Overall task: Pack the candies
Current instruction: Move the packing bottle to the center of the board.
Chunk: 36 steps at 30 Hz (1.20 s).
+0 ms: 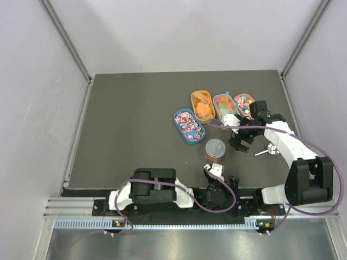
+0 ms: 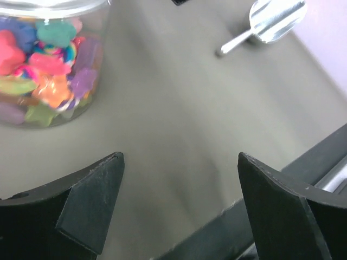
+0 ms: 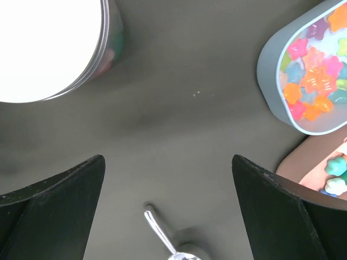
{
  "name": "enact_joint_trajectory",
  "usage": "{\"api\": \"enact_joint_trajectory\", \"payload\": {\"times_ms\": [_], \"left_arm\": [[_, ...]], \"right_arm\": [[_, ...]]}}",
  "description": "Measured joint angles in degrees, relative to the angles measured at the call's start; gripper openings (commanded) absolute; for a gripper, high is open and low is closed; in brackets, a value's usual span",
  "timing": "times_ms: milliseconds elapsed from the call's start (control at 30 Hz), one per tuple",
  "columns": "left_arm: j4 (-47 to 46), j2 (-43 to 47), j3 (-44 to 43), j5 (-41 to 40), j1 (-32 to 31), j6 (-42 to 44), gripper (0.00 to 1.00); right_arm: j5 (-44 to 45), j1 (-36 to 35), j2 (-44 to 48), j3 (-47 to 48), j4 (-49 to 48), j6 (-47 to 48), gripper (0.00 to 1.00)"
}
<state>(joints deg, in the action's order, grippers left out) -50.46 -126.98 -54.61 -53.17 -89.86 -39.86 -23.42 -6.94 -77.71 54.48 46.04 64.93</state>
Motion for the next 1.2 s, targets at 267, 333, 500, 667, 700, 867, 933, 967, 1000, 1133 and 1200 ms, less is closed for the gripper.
{"api": "enact_joint_trajectory", "payload": {"times_ms": [267,333,500,667,700,867,933,967,1000,1133,1200], "left_arm": [[-4.8,-0.7,-0.3,12.4,6.9,-3.6,0.94],[-6.6,-0.7,0.5,14.8,6.8,-2.5,0.94],[-7.4,1.4,3.8,16.4,4.1,-2.0,0.93],[-5.1,8.0,10.5,20.0,1.6,-2.3,0.94],[-2.9,10.6,12.4,21.0,1.3,-2.1,0.94],[15.2,25.6,18.8,23.2,0.9,2.8,0.99],[22.3,30.2,20.4,22.9,1.0,5.9,0.99],[24.5,32.2,21.7,22.5,1.2,8.2,0.99],[25.7,33.9,23.4,22.1,1.5,10.9,0.99],[26.0,37.2,27.6,24.0,7.9,20.9,0.99],[25.4,37.5,27.5,27.9,9.8,23.8,0.99]], "right_arm": [[0.1,0.4,0.0,0.1,-0.2,0.5,1.0],[0.2,0.7,0.0,0.1,-0.2,0.5,1.0],[0.0,1.2,-0.2,0.8,0.4,0.5,1.0],[-0.9,1.5,-2.1,3.0,0.6,0.6,1.0],[-1.0,1.6,-2.6,3.3,0.7,0.7,1.0],[-2.4,1.7,-4.7,5.9,1.5,1.3,1.0],[-3.1,1.8,-5.5,7.3,1.8,1.2,1.0],[-3.5,1.8,-5.8,8.2,1.8,1.2,1.0],[-3.8,1.8,-6.1,9.1,1.9,0.9,0.99],[-4.8,1.7,-6.4,12.0,1.9,-0.6,1.0],[-5.1,1.6,-6.4,12.7,1.7,-1.3,1.0]]}}
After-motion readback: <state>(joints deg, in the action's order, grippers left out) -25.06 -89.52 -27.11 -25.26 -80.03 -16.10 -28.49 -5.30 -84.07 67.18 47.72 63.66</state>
